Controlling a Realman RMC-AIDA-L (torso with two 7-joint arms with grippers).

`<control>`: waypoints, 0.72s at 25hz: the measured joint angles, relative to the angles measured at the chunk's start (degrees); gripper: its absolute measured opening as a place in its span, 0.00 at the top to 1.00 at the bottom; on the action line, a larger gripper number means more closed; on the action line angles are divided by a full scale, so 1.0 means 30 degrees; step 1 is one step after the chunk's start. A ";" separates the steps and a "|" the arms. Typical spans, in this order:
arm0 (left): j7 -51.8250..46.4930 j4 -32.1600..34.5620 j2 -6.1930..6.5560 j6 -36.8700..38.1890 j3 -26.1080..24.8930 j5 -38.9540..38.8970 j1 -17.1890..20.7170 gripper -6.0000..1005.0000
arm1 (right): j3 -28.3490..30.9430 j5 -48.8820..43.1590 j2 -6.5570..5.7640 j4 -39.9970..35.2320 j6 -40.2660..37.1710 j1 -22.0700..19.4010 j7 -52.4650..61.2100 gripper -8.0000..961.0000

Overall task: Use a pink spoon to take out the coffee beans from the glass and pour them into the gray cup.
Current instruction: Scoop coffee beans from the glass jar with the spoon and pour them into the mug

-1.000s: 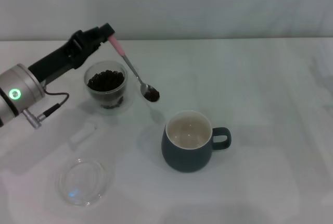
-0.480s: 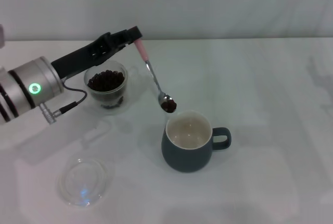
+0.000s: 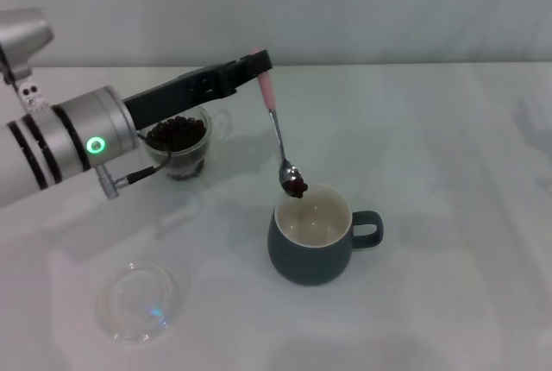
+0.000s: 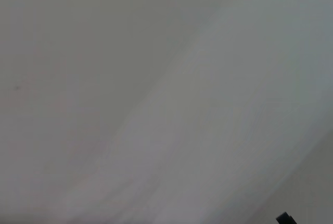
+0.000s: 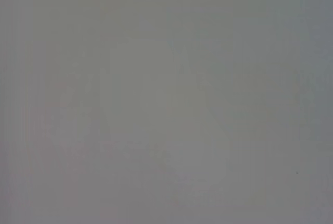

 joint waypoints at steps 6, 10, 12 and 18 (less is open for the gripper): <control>0.0644 -0.0049 -0.0055 0.0833 0.2117 -0.0104 -0.1005 0.86 | -0.0202 -0.0002 0.0000 -0.0051 0.0081 -0.0097 0.0007 0.09; 0.0705 0.0022 -0.0081 0.1209 0.3191 -0.0171 -0.1553 0.86 | -0.0221 0.0000 0.0001 -0.0056 0.0154 -0.0336 0.0010 0.09; 0.0909 0.0101 -0.0095 0.1251 0.3291 -0.0173 -0.1611 0.86 | -0.0223 0.0001 0.0001 -0.0029 0.0140 -0.0482 0.0025 0.09; 0.1113 0.0157 -0.0109 0.1184 0.3609 -0.0220 -0.1698 0.86 | -0.0224 0.0076 0.0000 0.0015 0.0053 -0.0775 0.0036 0.09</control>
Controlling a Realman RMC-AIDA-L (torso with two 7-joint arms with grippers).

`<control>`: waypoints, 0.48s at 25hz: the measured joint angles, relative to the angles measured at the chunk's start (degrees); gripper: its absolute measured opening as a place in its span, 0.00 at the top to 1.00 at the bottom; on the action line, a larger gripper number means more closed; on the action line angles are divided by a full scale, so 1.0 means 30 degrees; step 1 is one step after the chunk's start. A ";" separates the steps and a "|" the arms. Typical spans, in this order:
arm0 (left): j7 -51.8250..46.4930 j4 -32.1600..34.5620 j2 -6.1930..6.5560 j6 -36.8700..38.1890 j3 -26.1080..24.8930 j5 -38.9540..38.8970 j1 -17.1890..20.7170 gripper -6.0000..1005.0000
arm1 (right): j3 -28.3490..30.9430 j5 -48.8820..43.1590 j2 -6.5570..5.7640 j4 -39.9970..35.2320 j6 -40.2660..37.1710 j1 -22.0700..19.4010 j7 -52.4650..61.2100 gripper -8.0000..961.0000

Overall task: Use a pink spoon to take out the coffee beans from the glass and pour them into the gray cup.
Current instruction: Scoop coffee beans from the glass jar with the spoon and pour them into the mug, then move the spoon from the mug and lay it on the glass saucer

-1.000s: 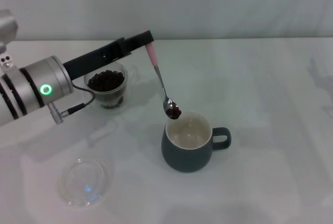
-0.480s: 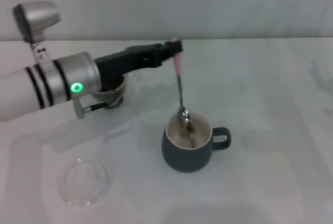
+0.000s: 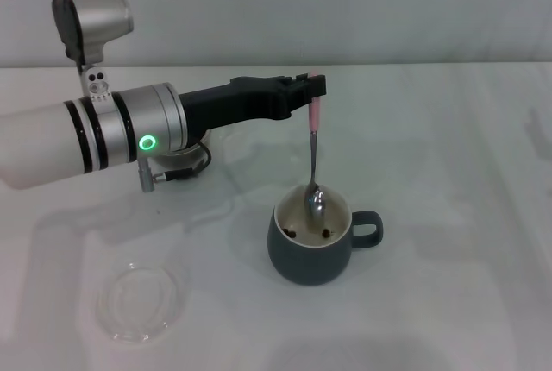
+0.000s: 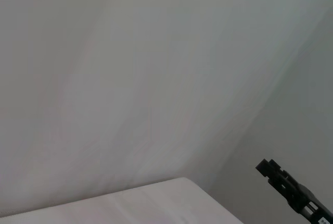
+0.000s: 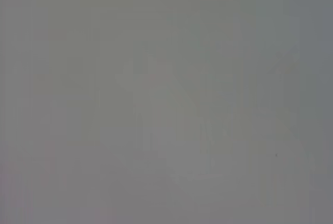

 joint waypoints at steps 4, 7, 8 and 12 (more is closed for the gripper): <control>-0.0060 0.0011 0.0006 -0.0176 0.0003 -0.0258 0.0061 0.86 | 0.0001 0.0010 0.0001 -0.0047 -0.0002 -0.0010 0.0000 0.09; -0.0103 0.0078 0.0072 -0.0820 -0.0058 -0.1724 0.0558 0.86 | 0.0001 0.0013 0.0000 -0.0066 0.0029 -0.0017 0.0000 0.09; -0.0070 0.0248 0.0123 -0.1215 -0.0093 -0.2685 0.0959 0.86 | 0.0000 0.0023 -0.0001 -0.0082 0.0032 -0.0026 0.0000 0.09; -0.0119 0.1778 0.0185 -0.2051 -0.0131 -0.5856 0.3145 0.86 | 0.0150 0.0134 0.0000 -0.0101 0.0044 -0.0050 0.0000 0.09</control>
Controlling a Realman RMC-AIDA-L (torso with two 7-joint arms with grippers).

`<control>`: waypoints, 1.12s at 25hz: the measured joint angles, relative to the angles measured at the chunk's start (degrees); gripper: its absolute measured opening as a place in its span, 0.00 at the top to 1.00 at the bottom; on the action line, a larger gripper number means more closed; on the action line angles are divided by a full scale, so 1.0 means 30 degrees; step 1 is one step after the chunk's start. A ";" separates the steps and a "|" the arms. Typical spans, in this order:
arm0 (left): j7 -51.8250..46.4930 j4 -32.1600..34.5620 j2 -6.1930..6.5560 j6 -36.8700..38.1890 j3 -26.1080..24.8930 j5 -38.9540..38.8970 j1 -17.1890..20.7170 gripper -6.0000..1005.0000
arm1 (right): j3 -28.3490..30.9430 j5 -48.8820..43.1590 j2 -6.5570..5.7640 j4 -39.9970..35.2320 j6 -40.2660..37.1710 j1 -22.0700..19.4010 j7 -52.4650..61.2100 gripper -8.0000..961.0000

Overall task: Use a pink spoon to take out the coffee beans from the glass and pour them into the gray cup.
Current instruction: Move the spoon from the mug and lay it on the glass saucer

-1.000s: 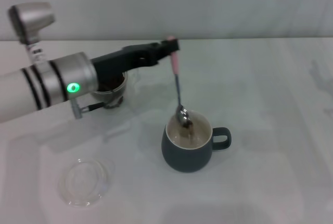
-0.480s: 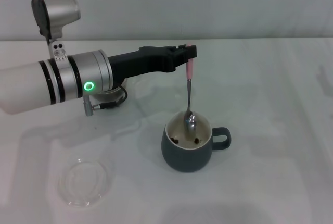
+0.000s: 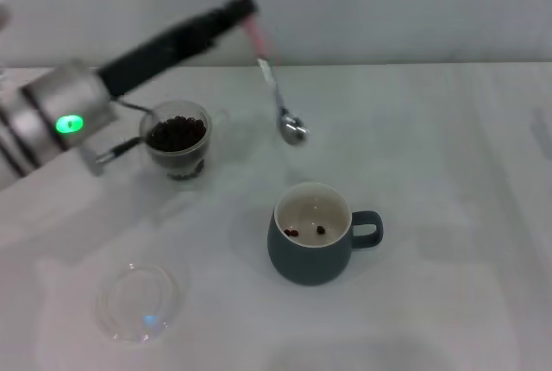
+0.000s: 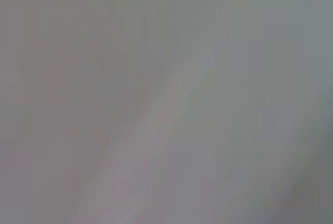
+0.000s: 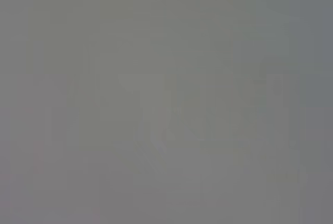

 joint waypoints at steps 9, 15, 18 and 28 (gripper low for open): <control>-0.2103 0.0341 0.0192 -0.0253 -0.0408 -0.4519 0.5512 0.86 | 0.0329 0.0322 -0.0113 -0.0477 0.0236 0.0612 -0.0132 0.09; -0.3188 0.0184 0.0481 -0.2099 -0.0775 -0.4502 0.8324 0.86 | 0.0352 0.0517 -0.0248 -0.1123 0.0658 0.1174 -0.0067 0.09; -0.3344 -0.0424 0.1194 -0.2766 -0.0772 -0.4132 0.8866 0.86 | 0.0613 0.0529 -0.0337 -0.1213 0.1299 0.1456 -0.0047 0.09; -0.3090 -0.1545 0.2958 -0.2593 -0.0797 -0.1929 0.8813 0.86 | 0.1567 0.0554 -0.0338 -0.1193 0.1702 0.2129 -0.0031 0.09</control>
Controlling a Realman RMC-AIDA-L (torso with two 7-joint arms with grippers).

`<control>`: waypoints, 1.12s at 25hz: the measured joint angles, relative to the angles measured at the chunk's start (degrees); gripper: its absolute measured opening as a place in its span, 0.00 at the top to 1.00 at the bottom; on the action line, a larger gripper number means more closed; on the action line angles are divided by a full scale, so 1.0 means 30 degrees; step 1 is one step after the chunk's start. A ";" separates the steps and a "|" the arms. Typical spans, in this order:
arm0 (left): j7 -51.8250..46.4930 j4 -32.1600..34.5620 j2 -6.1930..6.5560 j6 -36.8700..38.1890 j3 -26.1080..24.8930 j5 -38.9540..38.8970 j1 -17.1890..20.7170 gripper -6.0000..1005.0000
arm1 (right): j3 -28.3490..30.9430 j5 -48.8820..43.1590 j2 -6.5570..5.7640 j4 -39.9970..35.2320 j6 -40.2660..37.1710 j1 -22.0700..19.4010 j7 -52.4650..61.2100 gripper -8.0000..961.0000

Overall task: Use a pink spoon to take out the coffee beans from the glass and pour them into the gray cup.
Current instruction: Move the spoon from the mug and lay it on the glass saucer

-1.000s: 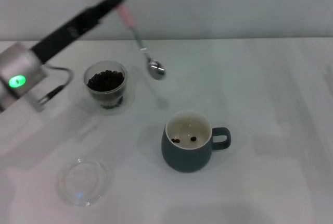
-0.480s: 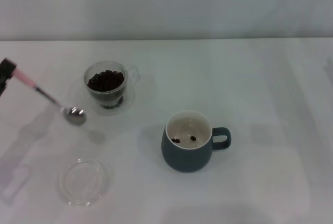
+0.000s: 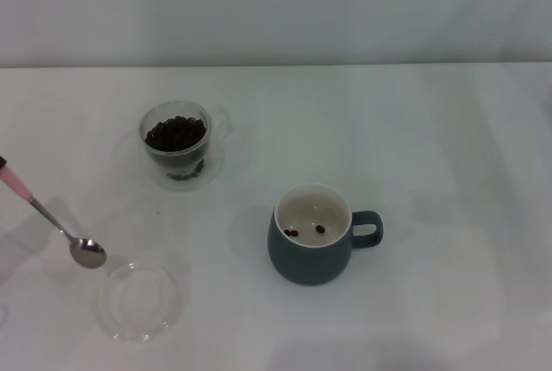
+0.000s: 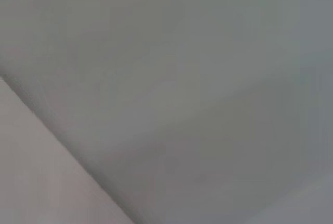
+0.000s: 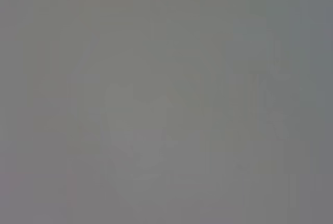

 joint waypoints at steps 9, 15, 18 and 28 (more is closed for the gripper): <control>0.3182 -0.0120 -0.0156 0.0620 0.0043 0.1142 -0.0580 0.86 | 0.0032 0.0213 0.0089 0.0108 -0.0023 0.0385 0.0002 0.09; 0.3467 -0.0188 -0.0165 0.0895 0.0044 0.2451 -0.1221 0.86 | 0.0045 0.0245 0.0033 0.0135 -0.0034 0.0464 0.0005 0.09; 0.3655 -0.0188 -0.0227 0.0992 0.0026 0.3632 -0.1596 0.86 | 0.0045 0.0244 -0.0010 0.0143 -0.0022 0.0529 0.0019 0.09; 0.5557 -0.0165 -0.0898 0.1519 0.0023 0.4373 -0.2002 0.86 | 0.0045 0.0238 0.0007 0.0120 -0.0066 0.0497 0.0030 0.09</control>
